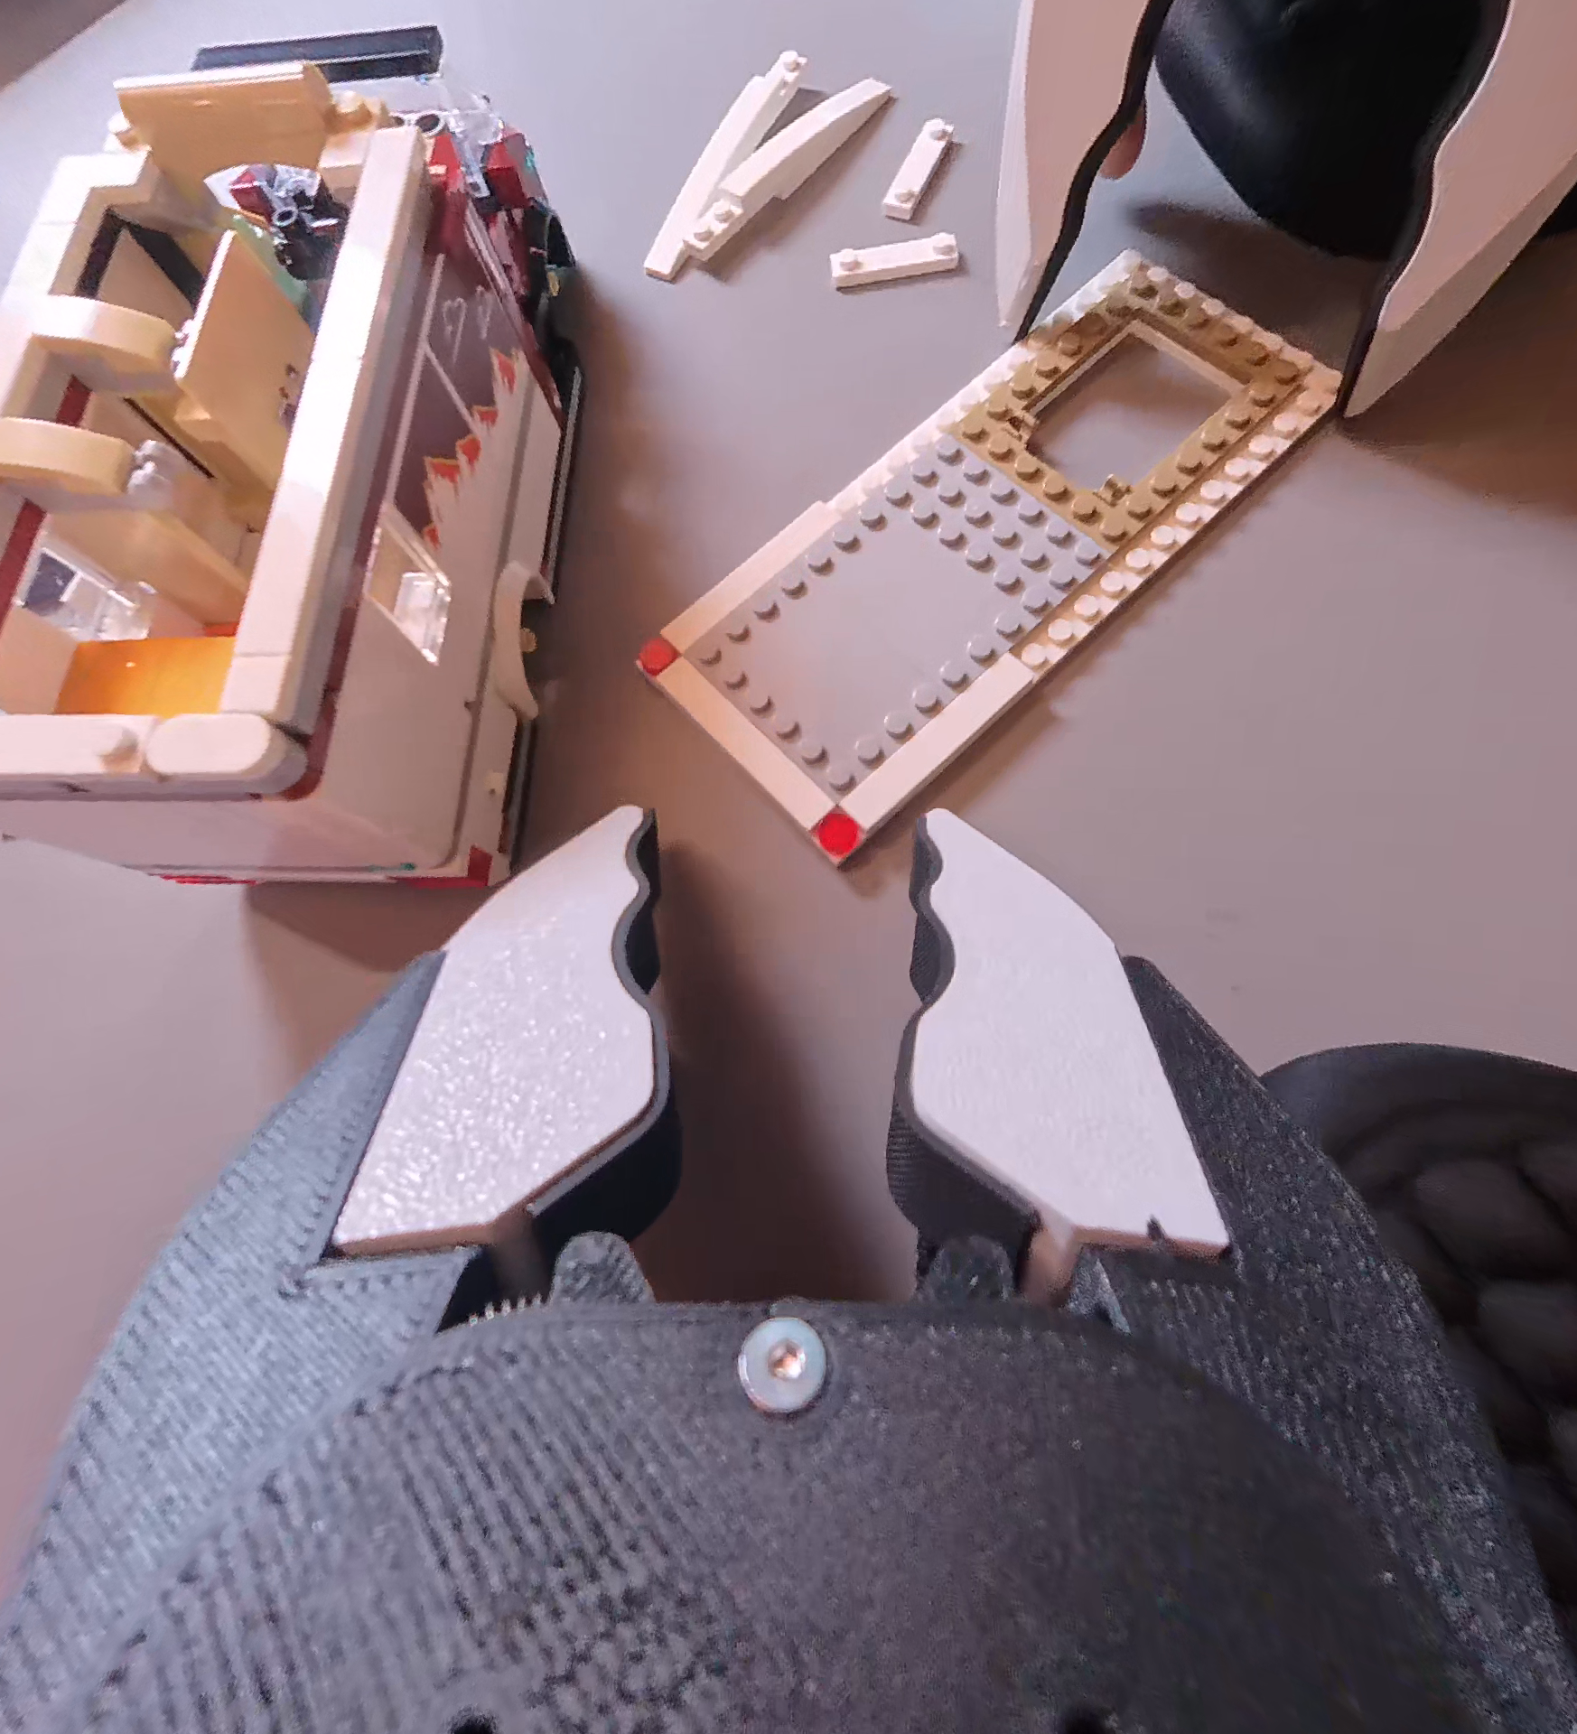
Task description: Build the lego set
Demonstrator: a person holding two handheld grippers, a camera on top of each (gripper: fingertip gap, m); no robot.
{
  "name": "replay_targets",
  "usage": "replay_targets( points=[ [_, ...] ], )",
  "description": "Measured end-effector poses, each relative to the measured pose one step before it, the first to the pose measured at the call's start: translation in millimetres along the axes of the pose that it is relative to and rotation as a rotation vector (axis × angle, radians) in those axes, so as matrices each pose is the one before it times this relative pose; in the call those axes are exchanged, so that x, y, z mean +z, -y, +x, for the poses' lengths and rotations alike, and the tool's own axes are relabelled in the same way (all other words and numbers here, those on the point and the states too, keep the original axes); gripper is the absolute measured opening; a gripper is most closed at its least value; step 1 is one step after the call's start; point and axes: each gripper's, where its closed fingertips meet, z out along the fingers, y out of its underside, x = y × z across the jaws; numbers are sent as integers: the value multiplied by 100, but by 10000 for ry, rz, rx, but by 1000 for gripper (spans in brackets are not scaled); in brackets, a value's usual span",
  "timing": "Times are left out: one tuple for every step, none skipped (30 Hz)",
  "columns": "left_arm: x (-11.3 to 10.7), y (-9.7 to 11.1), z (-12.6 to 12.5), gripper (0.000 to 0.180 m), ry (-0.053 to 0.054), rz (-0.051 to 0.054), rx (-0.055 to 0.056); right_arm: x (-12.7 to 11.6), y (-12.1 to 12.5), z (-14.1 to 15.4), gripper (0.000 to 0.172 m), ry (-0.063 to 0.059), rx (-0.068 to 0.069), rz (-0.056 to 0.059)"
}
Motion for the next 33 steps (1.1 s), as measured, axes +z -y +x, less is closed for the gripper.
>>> replay_targets(
  points=[
    [19, 6, -2, 52, 23, -21, 15, 105, 190, -196, 70, -2, -13, 39],
    [-5, -30, -57, 54, 34, -37, 9, 111, 183, -153, 70, -16, 15, 19],
    [-39, -61, -47, 54, 16, -32, -15, 74, 143, -46, 70, -57, 63, -18],
    [-42, -50, -81, 53, 30, -7, -33, 74, 144, -6, 70, -55, 83, 0],
    [-52, -52, -110, 52, 43, 5, -39, 95, 205, 5, 70, -50, 98, 52],
    [-48, -46, -35, 51, -10, 7, -29, 123, 190, -11, 70, -31, 54, 77],
    [-51, -70, 21, 51, -37, -12, -19, 77, 142, 15, 71, -19, 3, 75],
    [-44, -48, -18, 50, -13, -7, -13, 36, 90, 55, 71, 1, -8, 60],
    [-14, -23, 4, 50, -19, 9, -17, 35, 70, 94, 70, 10, 16, 77],
    [-3, -14, 106, 49, -72, 2, -12, 67, 91, 137, 70, 8, 30, 95],
    [10, -13, 55, 49, -19, -18, 11, 27, 78, 73, 70, 20, 13, 85],
    [-7, 0, -6, 49, 29, -20, 37, 3, 52, 87, 71, -14, -60, 66],
    [-7, -4, 18, 49, 8, -6, 41, -119, 43, 170, 72, -58, -90, 73],
    [-8, -5, 10, 49, 5, -2, 21, -405, -21, 305, 73, -54, -83, 78],
    [-13, -14, 3, 49, 0, -1, -18, -786, 135, 527, 74, -39, 1, 236],
    [-15, -26, 3, 49, -4, 5, -25, -1156, 411, 936, 74, -133, 117, 479],
    [-7, -22, 9, 49, -6, -2, -16, -1345, 512, 1306, 75, -200, 163, 595],
    [-8, -5, 23, 48, -10, 0, 10, -1271, 226, 1668, 68, -288, 274, 433],
    [3, 5, 32, 48, -13, -1, 17, -1010, -171, 1908, 59, -374, 302, 170],
    [-2, 1, 33, 47, -16, 1, 14, -670, -441, 1923, 52, -414, 190, -10],
    [10, -2, 69, 46, -36, 0, 9, -283, -633, 1650, 44, -330, 73, -122],
    [-5, 0, 105, 44, -56, -1, 17, 109, -865, 1171, 38, -121, 59, -307],
    [4, 0, 114, 41, -56, 4, 38, 376, -983, 762, 35, 28, 40, -458],
    [1, 13, 108, 40, -45, 7, 43, 507, -879, 630, 34, -5, -88, -442],
    [-1, 5, 51, 39, -22, 3, 31, 542, -623, 559, 32, -41, -208, -290],
    [-7, 6, 69, 38, -43, 16, 13, 525, -467, 393, 28, 34, -196, -213],
    [-9, -5, 57, 37, -46, 25, 2, 460, -388, 153, 25, 153, -142, -211],
    [-16, 4, 36, 37, -33, 28, -11, 305, -301, -9, 23, 163, -126, -202],
    [-19, -4, 6, 36, -23, 25, -37, 115, -131, -47, 23, 73, -180, -131],
    [-13, -17, 1, 36, -22, 19, -43, -28, 55, -209, 23, 81, -221, -28],
    [-22, -20, 26, 36, -25, 20, -17, -112, 186, -400, 22, 132, -155, 29],
    [-23, -1, 22, 35, -30, 29, -3, -115, 315, -512, 21, 146, -116, 88],
    [-13, 8, 20, 35, -35, 31, -15, -58, 398, -500, 21, 108, -122, 135]
  ],
)
